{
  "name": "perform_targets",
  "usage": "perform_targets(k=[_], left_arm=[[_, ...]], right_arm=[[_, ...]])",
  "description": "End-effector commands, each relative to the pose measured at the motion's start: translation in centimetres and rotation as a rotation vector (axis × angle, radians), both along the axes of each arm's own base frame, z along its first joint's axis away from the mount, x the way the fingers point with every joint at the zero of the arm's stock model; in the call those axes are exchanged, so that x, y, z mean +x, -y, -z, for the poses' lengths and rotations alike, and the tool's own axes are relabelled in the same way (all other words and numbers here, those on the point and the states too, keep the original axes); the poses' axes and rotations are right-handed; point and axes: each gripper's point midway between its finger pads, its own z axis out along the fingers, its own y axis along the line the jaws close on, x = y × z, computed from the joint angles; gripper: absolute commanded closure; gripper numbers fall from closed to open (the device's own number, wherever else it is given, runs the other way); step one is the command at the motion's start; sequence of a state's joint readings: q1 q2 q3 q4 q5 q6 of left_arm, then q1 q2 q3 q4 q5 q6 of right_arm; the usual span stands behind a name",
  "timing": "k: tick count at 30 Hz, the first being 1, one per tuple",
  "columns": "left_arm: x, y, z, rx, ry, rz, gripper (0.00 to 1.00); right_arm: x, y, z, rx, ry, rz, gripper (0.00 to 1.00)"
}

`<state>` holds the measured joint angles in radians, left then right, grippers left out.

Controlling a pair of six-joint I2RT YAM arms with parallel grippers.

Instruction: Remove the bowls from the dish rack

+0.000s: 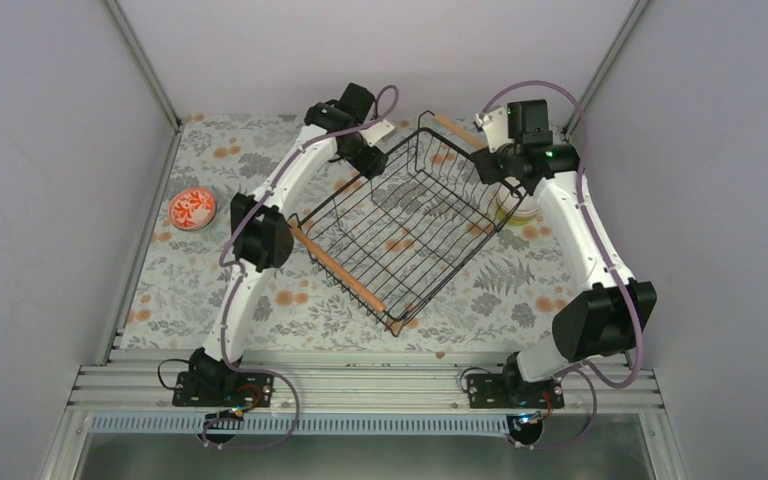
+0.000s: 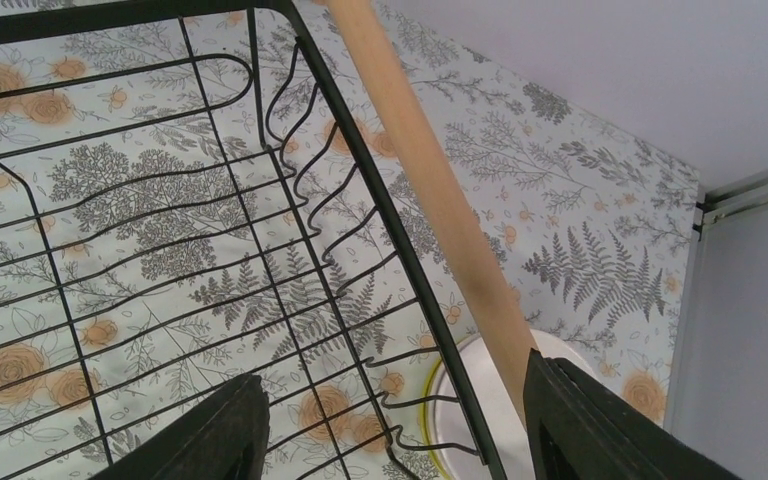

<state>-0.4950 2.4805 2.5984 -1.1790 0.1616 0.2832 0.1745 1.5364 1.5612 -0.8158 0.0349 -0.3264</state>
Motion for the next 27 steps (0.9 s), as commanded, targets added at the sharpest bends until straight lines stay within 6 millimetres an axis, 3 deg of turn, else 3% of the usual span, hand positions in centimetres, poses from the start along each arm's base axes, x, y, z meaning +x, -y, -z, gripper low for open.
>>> perform_targets(k=[1,9,14,17,21,27], left_arm=[[2.3,-1.0,-1.3,-0.026,0.075,-0.085,0.23],[1.9,-0.1,-0.4,-0.059,0.032,-0.062,0.54],[2.2,-0.2,-0.9,-0.066,0.047,-0.067,0.83],[2.8,-1.0,-1.5,-0.057,0.070,-0.090,0.90],[4.1,-3.8,-2.2,-0.051,0.086,-0.150,0.94],[7.7,-11.6,-3.8,-0.058,0.131,-0.306,0.96]], right_arm=[[-0.5,0.6,-2.1,0.018,0.067,0.025,0.38],[-0.8,0.7,-1.4,0.023,0.050,0.022,0.39],[-0.7,0.7,-1.0,0.025,0.041,0.019,0.41],[-0.7,0.7,-1.0,0.026,0.040,0.020,0.41],[-0.8,0.9,-1.1,0.020,0.042,0.024,0.41],[-1.1,1.1,-1.4,0.021,0.053,0.025,0.41]])
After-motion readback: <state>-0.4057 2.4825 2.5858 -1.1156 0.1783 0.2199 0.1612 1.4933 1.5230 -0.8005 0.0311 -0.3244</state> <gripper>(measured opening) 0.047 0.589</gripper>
